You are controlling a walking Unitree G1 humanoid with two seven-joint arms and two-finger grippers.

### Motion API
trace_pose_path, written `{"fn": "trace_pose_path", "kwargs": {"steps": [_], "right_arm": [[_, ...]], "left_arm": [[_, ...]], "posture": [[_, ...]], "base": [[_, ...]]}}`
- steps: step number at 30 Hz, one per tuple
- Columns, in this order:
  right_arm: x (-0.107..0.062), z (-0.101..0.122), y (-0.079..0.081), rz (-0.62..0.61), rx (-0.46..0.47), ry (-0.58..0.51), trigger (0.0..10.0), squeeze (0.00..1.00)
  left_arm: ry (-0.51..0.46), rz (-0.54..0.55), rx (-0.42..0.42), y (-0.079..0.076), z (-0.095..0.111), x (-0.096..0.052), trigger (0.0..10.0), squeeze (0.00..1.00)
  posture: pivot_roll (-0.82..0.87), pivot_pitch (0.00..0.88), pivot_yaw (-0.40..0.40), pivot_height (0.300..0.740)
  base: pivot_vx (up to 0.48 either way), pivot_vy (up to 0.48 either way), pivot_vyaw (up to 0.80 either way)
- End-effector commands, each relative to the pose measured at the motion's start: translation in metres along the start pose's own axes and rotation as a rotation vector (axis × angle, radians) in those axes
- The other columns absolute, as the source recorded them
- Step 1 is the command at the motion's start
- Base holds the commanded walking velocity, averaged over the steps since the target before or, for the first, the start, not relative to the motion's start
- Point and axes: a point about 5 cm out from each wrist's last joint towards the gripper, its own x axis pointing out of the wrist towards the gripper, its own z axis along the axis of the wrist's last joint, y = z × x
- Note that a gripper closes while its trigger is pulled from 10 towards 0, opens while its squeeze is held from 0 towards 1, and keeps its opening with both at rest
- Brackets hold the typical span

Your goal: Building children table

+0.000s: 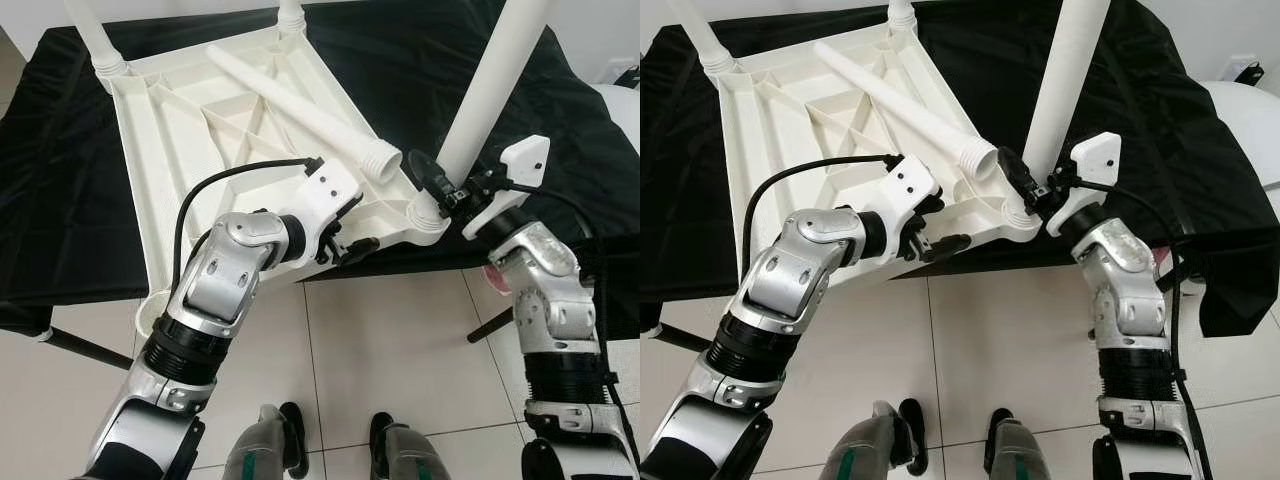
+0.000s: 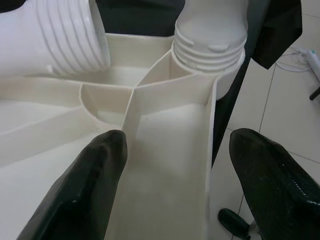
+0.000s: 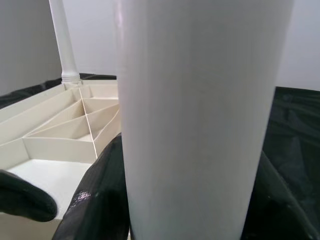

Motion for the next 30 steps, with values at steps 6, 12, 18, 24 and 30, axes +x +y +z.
{"fn": "trace_pose_path", "kwargs": {"steps": [6,12,18,24,30], "right_arm": [[-0.001,-0.005,0.018,-0.032,0.030,0.038,10.0,0.00],[-0.002,-0.014,0.030,-0.096,0.037,0.112,10.0,0.00],[-0.002,-0.020,0.025,-0.255,0.036,0.161,10.0,0.00],[-0.003,-0.020,0.023,-0.293,0.019,0.167,10.0,0.00],[-0.004,-0.018,0.021,-0.370,-0.019,0.170,10.0,0.00]], "left_arm": [[0.012,0.065,-0.013,0.003,-0.003,-0.001,10.0,0.00],[0.011,0.072,-0.017,0.004,-0.002,-0.001,10.0,0.00],[0.010,0.075,-0.019,0.005,-0.001,-0.002,10.0,0.00],[0.011,0.076,-0.020,0.006,-0.001,-0.002,10.0,0.00],[0.011,0.076,-0.019,0.007,0.000,-0.002,10.0,0.00]], "posture": [[-0.15,0.226,0.054,0.740],[-0.15,0.233,0.056,0.740],[-0.14,0.234,0.059,0.740],[-0.14,0.234,0.062,0.740],[-0.15,0.234,0.065,0.740]], "base": [[0.000,0.000,0.00],[0.000,0.000,0.00],[0.000,0.000,0.00],[0.000,0.000,0.00],[0.000,0.000,0.00]]}}
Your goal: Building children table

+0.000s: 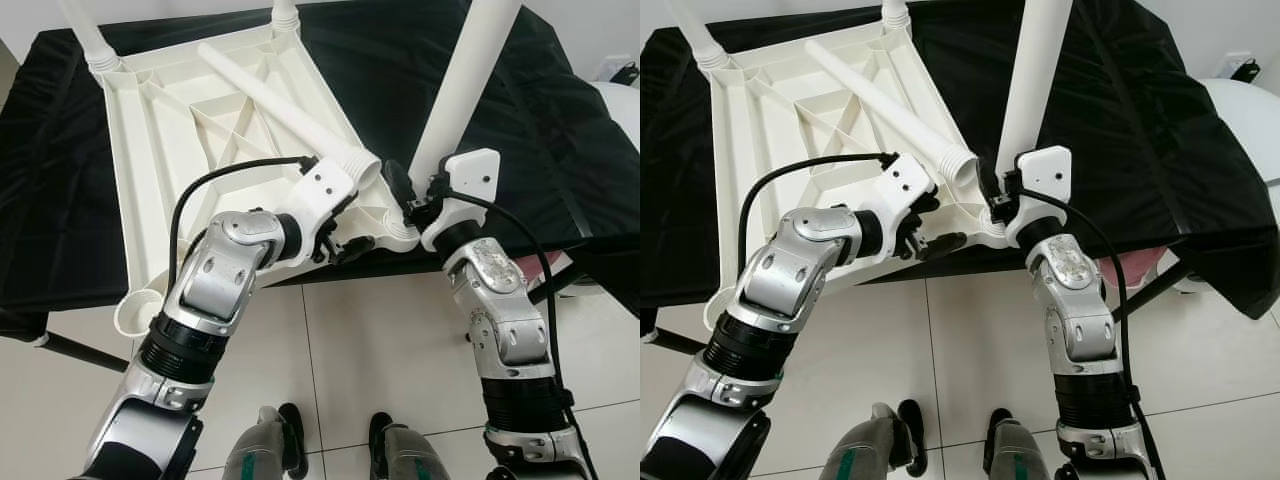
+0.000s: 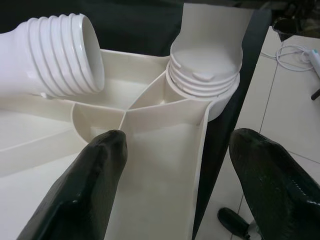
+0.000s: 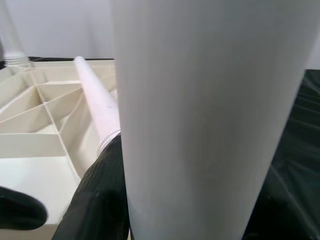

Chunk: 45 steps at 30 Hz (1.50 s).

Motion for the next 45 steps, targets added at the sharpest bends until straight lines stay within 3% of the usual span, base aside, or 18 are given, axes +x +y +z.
{"fn": "trace_pose_path", "kwargs": {"steps": [1,5,7,10,12,24,25,26,27,36,37,45], "right_arm": [[-0.005,-0.013,-0.012,-0.117,0.007,0.073,10.0,0.00],[-0.005,-0.011,-0.013,-0.177,-0.017,0.067,10.0,0.00],[-0.007,-0.015,-0.016,-0.291,-0.042,0.084,10.0,0.00],[-0.008,-0.017,-0.019,-0.355,-0.056,0.096,10.0,0.00],[-0.012,-0.022,-0.026,-0.484,-0.092,0.120,10.0,0.00],[-0.009,-0.028,-0.024,-0.553,-0.091,0.138,10.0,0.00],[-0.009,-0.028,-0.025,-0.560,-0.093,0.140,10.0,0.17],[-0.009,-0.028,-0.025,-0.560,-0.093,0.140,10.0,0.17],[-0.008,-0.029,-0.025,-0.538,-0.074,0.145,10.0,1.00],[-0.010,-0.029,-0.023,-0.552,-0.076,0.138,10.0,1.00],[-0.011,-0.028,-0.022,-0.536,-0.086,0.120,10.0,0.00],[-0.025,-0.025,-0.016,-0.441,-0.057,0.063,10.0,0.00]], "left_arm": [[0.001,0.064,-0.008,0.003,0.001,0.000,10.0,0.00],[0.001,0.066,-0.010,0.004,0.001,0.000,10.0,0.00],[0.002,0.066,-0.011,0.004,0.000,0.000,10.0,0.00],[0.002,0.067,-0.012,0.004,0.001,0.000,10.0,0.00],[0.003,0.068,-0.012,0.004,0.001,0.000,10.0,0.00],[0.003,0.064,-0.008,0.004,0.001,0.000,10.0,0.00],[0.003,0.063,-0.007,0.003,0.001,-0.001,10.0,0.00],[0.003,0.063,-0.007,0.003,0.001,-0.001,10.0,0.00],[0.003,0.062,-0.007,0.003,0.001,-0.001,10.0,0.00],[0.001,0.064,-0.009,0.003,0.001,0.000,10.0,0.00],[0.001,0.064,-0.009,0.003,0.001,0.000,10.0,0.00],[0.001,0.064,-0.005,0.003,0.001,0.000,10.0,0.00]], "posture": [[-0.15,0.234,0.065,0.740],[-0.14,0.234,0.063,0.740],[-0.14,0.234,0.063,0.740],[-0.14,0.234,0.063,0.740],[-0.14,0.232,0.065,0.740],[-0.14,0.229,0.065,0.740],[-0.14,0.229,0.065,0.740],[-0.14,0.229,0.065,0.740],[-0.14,0.228,0.063,0.740],[-0.14,0.219,0.057,0.740],[-0.14,0.219,0.057,0.740],[-0.14,0.211,0.059,0.740]], "base": [[0.000,0.000,0.00],[0.000,0.000,0.00],[0.000,0.000,0.00],[0.000,0.000,0.00],[0.000,0.000,0.00],[0.000,0.000,0.00],[0.000,0.000,0.00],[0.000,0.000,0.00],[0.000,0.000,0.00],[0.000,0.000,0.00],[0.000,0.000,0.00],[0.000,0.000,0.00]]}}
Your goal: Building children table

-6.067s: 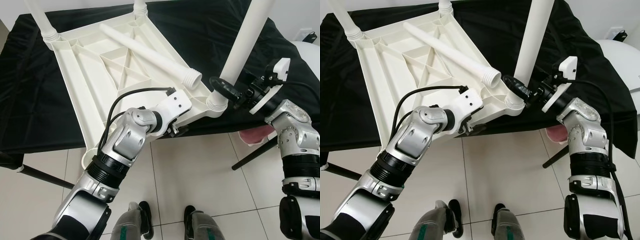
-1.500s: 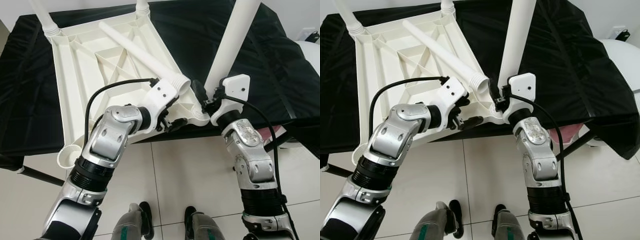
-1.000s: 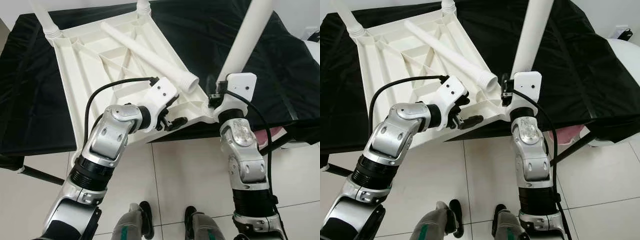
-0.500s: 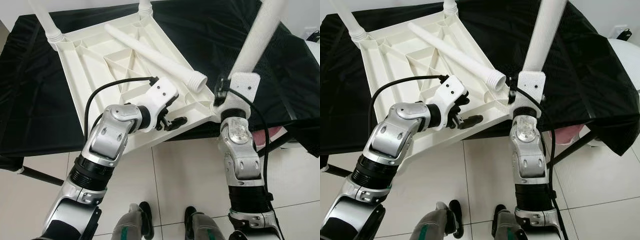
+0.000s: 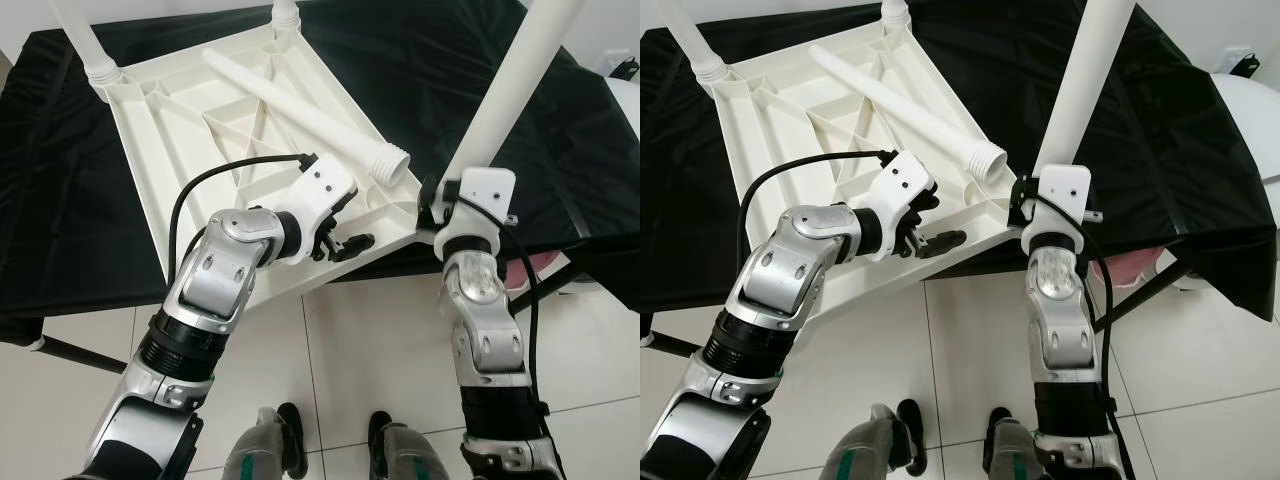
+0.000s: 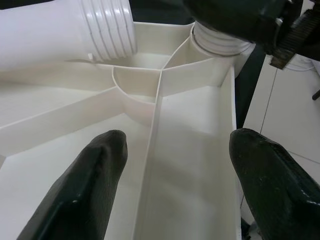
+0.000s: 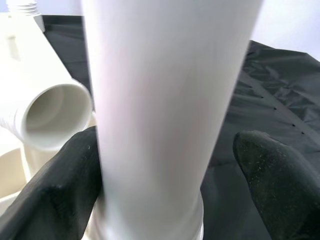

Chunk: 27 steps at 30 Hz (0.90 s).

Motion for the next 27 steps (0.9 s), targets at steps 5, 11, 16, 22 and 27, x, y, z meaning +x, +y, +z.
{"fn": "trace_pose_path", "kwargs": {"steps": [5,11,16,22,27], "right_arm": [[-0.014,-0.003,-0.006,0.034,0.010,-0.011,10.0,0.00],[-0.028,0.001,-0.011,0.049,0.022,-0.051,10.0,0.00],[-0.042,0.001,-0.017,0.045,0.035,-0.058,10.0,0.00],[-0.055,-0.006,-0.019,0.070,0.027,-0.040,10.0,0.00],[-0.058,-0.010,-0.021,0.089,0.016,-0.034,10.0,0.00]], "left_arm": [[0.001,0.056,0.000,0.002,-0.001,0.001,10.0,0.00],[0.005,0.052,0.003,0.003,-0.002,0.002,10.0,0.00],[0.019,0.063,0.007,0.006,-0.006,0.002,10.0,0.00],[0.021,0.084,0.008,0.010,-0.009,0.000,10.0,0.00],[-0.022,0.102,0.011,0.010,-0.002,-0.004,10.0,0.00]], "posture": [[-0.15,0.212,0.064,0.740],[-0.16,0.221,0.072,0.740],[-0.15,0.227,0.075,0.740],[-0.15,0.231,0.079,0.740],[-0.15,0.233,0.078,0.740]], "base": [[0.000,0.000,0.00],[0.000,0.000,0.00],[0.000,0.000,0.00],[0.000,0.000,0.00],[0.000,0.000,0.00]]}}
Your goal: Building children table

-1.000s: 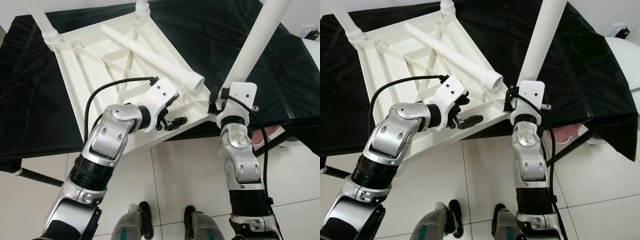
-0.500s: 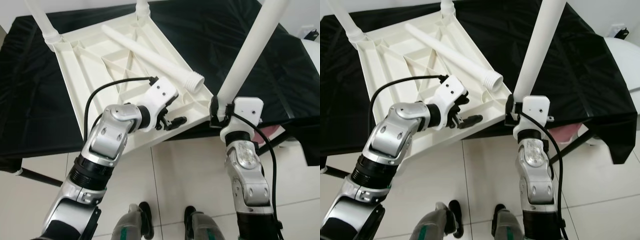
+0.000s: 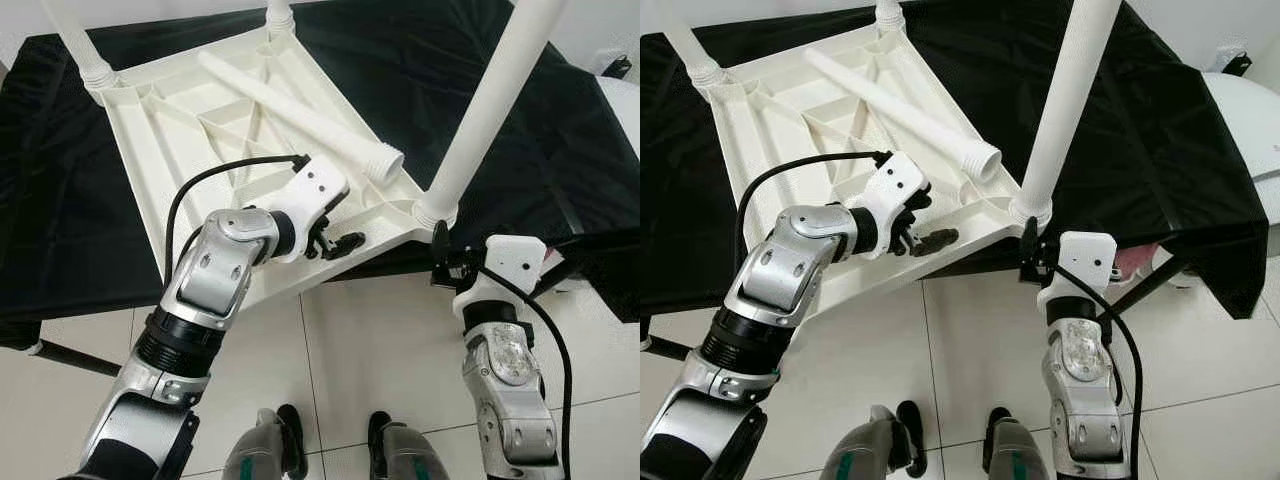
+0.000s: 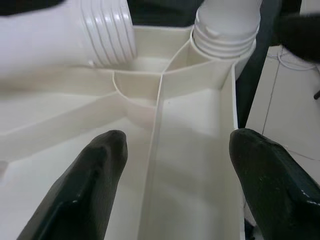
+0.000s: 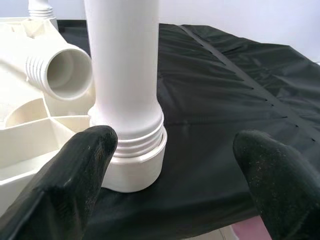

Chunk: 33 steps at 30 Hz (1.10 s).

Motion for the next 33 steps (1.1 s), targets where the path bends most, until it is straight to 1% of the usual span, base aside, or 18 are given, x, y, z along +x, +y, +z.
{"fn": "trace_pose_path", "kwargs": {"steps": [1,6,11,13,14,16,19,20,21,22,23,24,25,28,29,30,32,33], "right_arm": [[-0.003,0.000,0.000,0.020,0.007,-0.007,10.0,0.00],[-0.005,-0.003,0.003,0.057,0.008,-0.008,10.0,0.00],[-0.004,-0.008,0.007,0.095,0.014,-0.006,10.0,0.00],[-0.004,-0.008,0.007,0.095,0.014,-0.006,10.0,0.00],[-0.002,-0.010,0.010,0.113,0.018,-0.011,10.0,0.00],[-0.002,-0.010,0.010,0.113,0.018,-0.011,10.0,0.00],[0.000,-0.013,0.012,0.128,0.017,-0.013,10.0,0.00],[0.001,-0.015,0.013,0.138,0.017,-0.011,10.0,0.00],[0.001,-0.015,0.013,0.138,0.017,-0.011,10.0,0.00],[0.003,-0.016,0.016,0.155,0.017,-0.012,10.0,0.00],[0.003,-0.016,0.016,0.155,0.017,-0.012,10.0,0.00],[0.006,-0.018,0.019,0.171,0.020,-0.012,10.0,0.00],[0.006,-0.018,0.019,0.171,0.020,-0.012,10.0,0.00],[0.011,-0.021,0.026,0.209,0.034,-0.016,10.0,0.00],[0.011,-0.021,0.026,0.209,0.034,-0.016,10.0,0.00],[0.013,-0.022,0.028,0.226,0.035,-0.022,10.0,0.00],[0.013,-0.022,0.028,0.226,0.035,-0.022,10.0,0.00],[0.015,-0.023,0.030,0.237,0.031,-0.024,10.0,0.00]], "left_arm": [[-0.027,0.093,-0.006,0.003,0.002,-0.005,10.0,0.00],[-0.073,0.126,-0.014,0.001,0.004,-0.014,10.0,0.00],[-0.108,0.274,-0.059,0.007,-0.004,-0.026,10.0,0.00],[-0.108,0.274,-0.059,0.007,-0.004,-0.026,10.0,0.00],[-0.126,0.363,-0.079,0.009,-0.011,-0.031,10.0,0.00],[-0.126,0.363,-0.079,0.009,-0.011,-0.031,10.0,0.00],[-0.141,0.434,-0.085,0.009,-0.017,-0.036,10.0,0.00],[-0.169,0.491,-0.110,0.011,-0.020,-0.039,10.0,0.00],[-0.169,0.491,-0.110,0.011,-0.020,-0.039,10.0,0.00],[-0.224,0.553,-0.121,0.013,-0.020,-0.045,10.0,0.00],[-0.224,0.553,-0.121,0.013,-0.020,-0.045,10.0,0.00],[-0.254,0.622,-0.141,0.015,-0.023,-0.051,10.0,0.00],[-0.254,0.622,-0.141,0.015,-0.023,-0.051,10.0,0.00],[-0.296,0.736,-0.179,0.020,-0.033,-0.064,10.0,0.00],[-0.296,0.736,-0.179,0.020,-0.033,-0.064,10.0,0.00],[-0.319,0.769,-0.197,0.020,-0.038,-0.071,10.0,0.00],[-0.319,0.769,-0.197,0.020,-0.038,-0.071,10.0,0.00],[-0.339,0.797,-0.208,0.020,-0.041,-0.078,10.0,0.00]], "posture": [[-0.14,0.232,0.075,0.740],[-0.13,0.231,0.066,0.740],[-0.10,0.227,0.056,0.740],[-0.10,0.227,0.056,0.740],[-0.10,0.222,0.047,0.740],[-0.10,0.222,0.047,0.740],[-0.09,0.217,0.043,0.740],[-0.08,0.208,0.037,0.740],[-0.08,0.208,0.037,0.740],[-0.07,0.202,0.031,0.740],[-0.07,0.202,0.031,0.740],[-0.06,0.197,0.026,0.740],[-0.06,0.197,0.026,0.740],[-0.05,0.192,0.013,0.740],[-0.05,0.192,0.013,0.740],[-0.04,0.189,0.006,0.740],[-0.04,0.189,0.006,0.740],[-0.03,0.189,0.000,0.740]], "base": [[0.000,0.000,0.00],[0.000,0.000,0.00],[0.000,0.000,0.00],[0.000,0.000,0.00],[0.000,0.000,0.00],[0.000,0.000,0.00],[0.000,0.000,0.00],[0.000,0.000,0.00],[0.000,0.000,0.00],[0.000,0.000,0.00],[0.000,0.000,0.00],[0.000,0.000,0.00],[0.000,0.000,0.00],[0.000,0.000,0.00],[0.000,0.000,0.00],[0.000,0.000,0.00],[0.000,0.000,0.00],[0.000,0.000,0.00]]}}
